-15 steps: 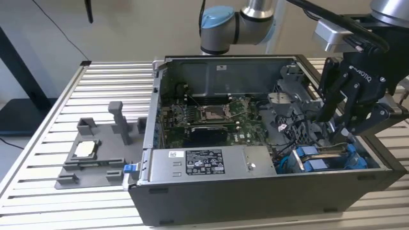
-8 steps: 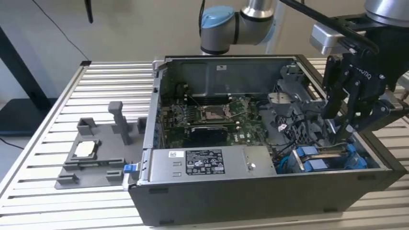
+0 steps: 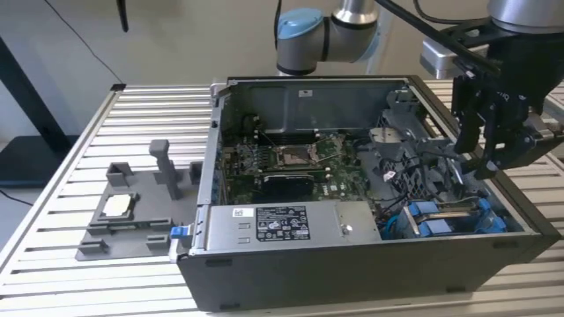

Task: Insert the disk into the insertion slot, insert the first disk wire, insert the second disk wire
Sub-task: 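Insert the first disk wire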

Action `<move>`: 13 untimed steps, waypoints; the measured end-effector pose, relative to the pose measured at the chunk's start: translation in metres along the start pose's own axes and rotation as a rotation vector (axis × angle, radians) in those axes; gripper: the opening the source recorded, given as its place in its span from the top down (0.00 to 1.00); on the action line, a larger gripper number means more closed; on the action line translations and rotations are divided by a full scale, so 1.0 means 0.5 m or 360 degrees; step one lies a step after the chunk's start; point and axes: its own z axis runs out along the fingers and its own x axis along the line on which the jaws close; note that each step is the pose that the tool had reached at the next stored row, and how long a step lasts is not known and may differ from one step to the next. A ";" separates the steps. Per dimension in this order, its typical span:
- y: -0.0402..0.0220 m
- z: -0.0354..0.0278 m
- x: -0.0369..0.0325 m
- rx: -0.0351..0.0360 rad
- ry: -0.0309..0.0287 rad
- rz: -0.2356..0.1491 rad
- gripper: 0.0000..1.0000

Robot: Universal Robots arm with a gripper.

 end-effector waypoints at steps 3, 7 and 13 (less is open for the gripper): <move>0.001 0.003 -0.014 0.0039 0.00082 -0.0012 0.47; 0.002 0.006 -0.017 0.0054 0.00214 -0.0077 0.47; 0.008 0.016 -0.019 0.0074 0.00371 -0.0105 0.47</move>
